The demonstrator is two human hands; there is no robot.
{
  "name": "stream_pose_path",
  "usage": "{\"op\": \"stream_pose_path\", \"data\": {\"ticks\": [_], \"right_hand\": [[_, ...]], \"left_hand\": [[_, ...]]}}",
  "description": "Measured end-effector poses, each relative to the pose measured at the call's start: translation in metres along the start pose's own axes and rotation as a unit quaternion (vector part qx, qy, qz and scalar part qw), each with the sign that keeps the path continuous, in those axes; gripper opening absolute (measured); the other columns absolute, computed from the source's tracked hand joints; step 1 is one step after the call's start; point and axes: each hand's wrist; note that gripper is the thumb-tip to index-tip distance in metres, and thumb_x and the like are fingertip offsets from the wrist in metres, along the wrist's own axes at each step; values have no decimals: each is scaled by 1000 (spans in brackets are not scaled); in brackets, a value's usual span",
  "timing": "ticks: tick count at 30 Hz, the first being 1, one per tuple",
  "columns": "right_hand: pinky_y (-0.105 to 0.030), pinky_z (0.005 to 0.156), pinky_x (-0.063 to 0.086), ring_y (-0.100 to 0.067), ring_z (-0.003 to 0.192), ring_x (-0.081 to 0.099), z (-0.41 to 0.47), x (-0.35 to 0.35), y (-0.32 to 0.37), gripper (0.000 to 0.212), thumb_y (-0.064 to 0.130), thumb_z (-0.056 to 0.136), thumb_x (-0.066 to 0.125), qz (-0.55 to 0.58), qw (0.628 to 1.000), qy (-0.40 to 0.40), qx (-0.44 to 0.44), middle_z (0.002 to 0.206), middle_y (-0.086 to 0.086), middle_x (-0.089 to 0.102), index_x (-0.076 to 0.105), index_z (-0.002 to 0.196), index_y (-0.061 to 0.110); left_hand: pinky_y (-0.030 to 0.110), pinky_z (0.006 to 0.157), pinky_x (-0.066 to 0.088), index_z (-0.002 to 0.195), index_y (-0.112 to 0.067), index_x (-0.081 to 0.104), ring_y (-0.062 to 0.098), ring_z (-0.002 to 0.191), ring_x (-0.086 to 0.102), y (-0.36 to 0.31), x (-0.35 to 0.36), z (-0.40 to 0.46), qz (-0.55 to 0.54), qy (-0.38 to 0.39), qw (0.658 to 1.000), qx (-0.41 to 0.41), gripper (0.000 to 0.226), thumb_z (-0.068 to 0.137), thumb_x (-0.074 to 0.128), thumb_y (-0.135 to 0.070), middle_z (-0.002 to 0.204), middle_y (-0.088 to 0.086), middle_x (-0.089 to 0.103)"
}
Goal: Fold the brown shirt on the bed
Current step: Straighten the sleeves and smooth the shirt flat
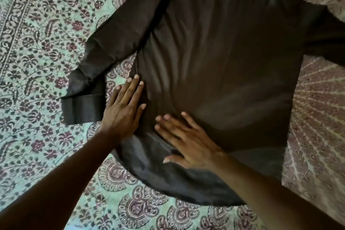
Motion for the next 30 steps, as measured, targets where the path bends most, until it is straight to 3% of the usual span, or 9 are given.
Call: {"op": "stream_pose_path", "data": {"ticks": [3, 8, 11, 14, 17, 20, 24, 27, 30], "right_hand": [[-67, 121, 14, -44, 157, -4, -14, 6, 41, 100, 82, 93, 33, 23, 982, -8, 188, 172, -18, -1, 15, 164, 15], [-59, 124, 21, -36, 159, 1, -44, 26, 116, 74, 59, 105, 39, 91, 994, -8, -55, 173, -13, 5, 23, 163, 16], [-58, 119, 32, -36, 157, 20, -43, 23, 115, 65, 41, 103, 53, 163, 961, -185, 124, 167, -21, 25, 39, 155, 5], [-56, 124, 24, -37, 158, 16, -27, 6, 82, 64, 36, 103, 52, 134, 897, -275, 320, 168, -22, 21, 36, 157, 4], [-58, 125, 20, -35, 159, 9, -1, -6, 33, 69, 48, 107, 43, 84, 888, -212, 398, 171, -18, 12, 26, 162, 9], [-65, 124, 15, -38, 159, 2, 36, -2, 13, 86, 69, 100, 28, 81, 877, -110, 460, 172, -18, 4, 21, 163, 11], [-67, 121, 9, -39, 159, -2, 61, 12, 68, 97, 77, 95, 28, 44, 918, -71, 387, 171, -20, 1, 15, 164, 11], [-66, 121, 11, -38, 158, -7, 46, 21, 136, 96, 75, 97, 33, 63, 958, -62, 273, 171, -20, -5, 13, 164, 10], [-61, 124, 15, -31, 159, -9, 22, 30, 183, 85, 67, 103, 33, 82, 979, -30, 182, 172, -14, -6, 12, 164, 11]], "left_hand": [[51, 124, 24, 162, -16, 25, 23, 159, 13, 4, -3, -32, -15, 13, 1000, 19, 65, 105, 33, -45, 172, 2, 11], [47, 125, 22, 163, -21, 21, 22, 160, 8, -11, -20, -51, -2, 35, 993, 114, 61, 107, 27, -44, 173, 1, 8], [50, 125, 22, 163, -25, 22, 25, 159, 9, -24, -23, -37, 17, 67, 976, 207, 62, 106, 29, -48, 173, 2, 9], [53, 124, 23, 163, -27, 18, 26, 159, 8, -19, -8, -50, 47, 127, 927, 351, 68, 104, 34, -55, 173, 1, 9], [50, 126, 18, 164, -25, 17, 24, 160, 5, 1, -6, -83, 47, 142, 909, 388, 69, 105, 35, -55, 173, 0, 5], [45, 125, 25, 158, -19, 37, 23, 158, 19, 26, -17, -107, -18, 131, 910, 393, 57, 105, 44, -41, 171, 2, 19], [45, 97, 51, 121, -8, 70, 28, 121, 62, 41, -36, -102, -117, 45, 941, 315, 30, 101, 53, -23, 133, 10, 65], [47, 94, 49, 120, -10, 66, 33, 115, 61, 36, -48, -66, -126, -14, 968, 217, 29, 104, 47, -24, 132, 10, 62], [46, 111, 41, 139, -15, 57, 29, 139, 47, 21, -44, -23, -78, -24, 972, 222, 41, 104, 44, -32, 156, 5, 47]]}}
Point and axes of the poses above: each hand's wrist, its own z-axis towards the middle knuckle, its own x-axis out of the palm, y = z × x
